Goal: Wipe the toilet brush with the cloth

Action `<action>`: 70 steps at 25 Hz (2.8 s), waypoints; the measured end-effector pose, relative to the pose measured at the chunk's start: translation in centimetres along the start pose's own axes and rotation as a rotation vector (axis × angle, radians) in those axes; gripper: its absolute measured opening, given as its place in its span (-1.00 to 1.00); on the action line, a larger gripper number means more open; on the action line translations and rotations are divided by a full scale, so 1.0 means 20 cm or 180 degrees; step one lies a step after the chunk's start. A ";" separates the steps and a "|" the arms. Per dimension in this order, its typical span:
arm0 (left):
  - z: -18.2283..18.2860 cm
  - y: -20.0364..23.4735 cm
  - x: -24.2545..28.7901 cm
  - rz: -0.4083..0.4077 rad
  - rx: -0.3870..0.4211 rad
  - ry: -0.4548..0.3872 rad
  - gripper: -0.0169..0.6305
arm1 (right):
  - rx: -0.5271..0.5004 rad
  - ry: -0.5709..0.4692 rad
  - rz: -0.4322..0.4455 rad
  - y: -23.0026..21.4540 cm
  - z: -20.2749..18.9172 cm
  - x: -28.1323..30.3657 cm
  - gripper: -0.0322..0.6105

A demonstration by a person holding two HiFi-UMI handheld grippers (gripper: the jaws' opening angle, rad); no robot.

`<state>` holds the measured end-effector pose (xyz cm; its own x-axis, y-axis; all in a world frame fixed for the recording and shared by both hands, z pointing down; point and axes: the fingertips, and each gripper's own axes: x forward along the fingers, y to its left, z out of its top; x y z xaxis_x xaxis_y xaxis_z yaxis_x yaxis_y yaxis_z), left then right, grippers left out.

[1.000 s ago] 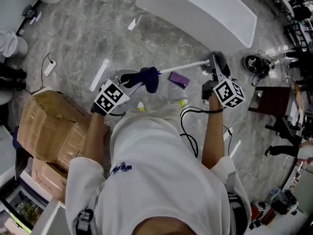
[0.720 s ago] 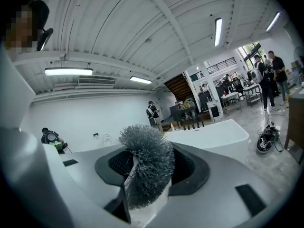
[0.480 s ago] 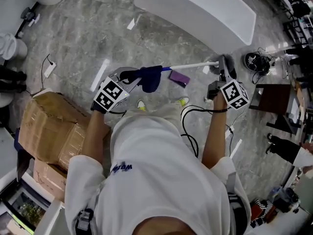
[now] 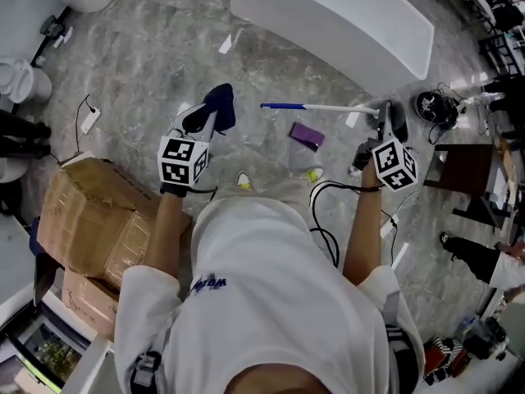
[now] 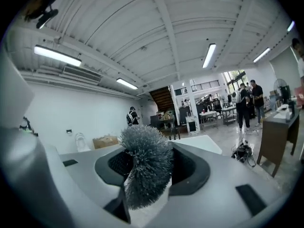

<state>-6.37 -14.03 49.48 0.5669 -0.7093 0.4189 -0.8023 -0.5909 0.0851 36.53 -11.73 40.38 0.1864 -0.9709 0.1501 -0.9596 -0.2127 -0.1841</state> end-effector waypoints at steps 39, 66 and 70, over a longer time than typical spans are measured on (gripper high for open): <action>0.14 -0.37 -0.04 -0.0301 0.0007 -0.0419 -0.83 | -0.0844 0.0273 0.0674 0.55 -0.25 -0.16 -0.24; 0.10 -0.40 0.02 -0.0478 -0.0073 -0.0362 -0.83 | -0.0964 0.0332 0.0846 0.65 -0.23 -0.14 -0.25; 0.06 -0.46 0.04 -0.0533 -0.0139 -0.0311 -0.83 | -0.1009 0.0410 0.0899 0.66 -0.25 -0.18 -0.25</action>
<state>1.62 -9.61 48.02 0.7070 -0.6377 0.3059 -0.7013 -0.6881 0.1864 22.17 -10.51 42.37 -0.1008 -0.9603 0.2602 -0.9901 0.1226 0.0688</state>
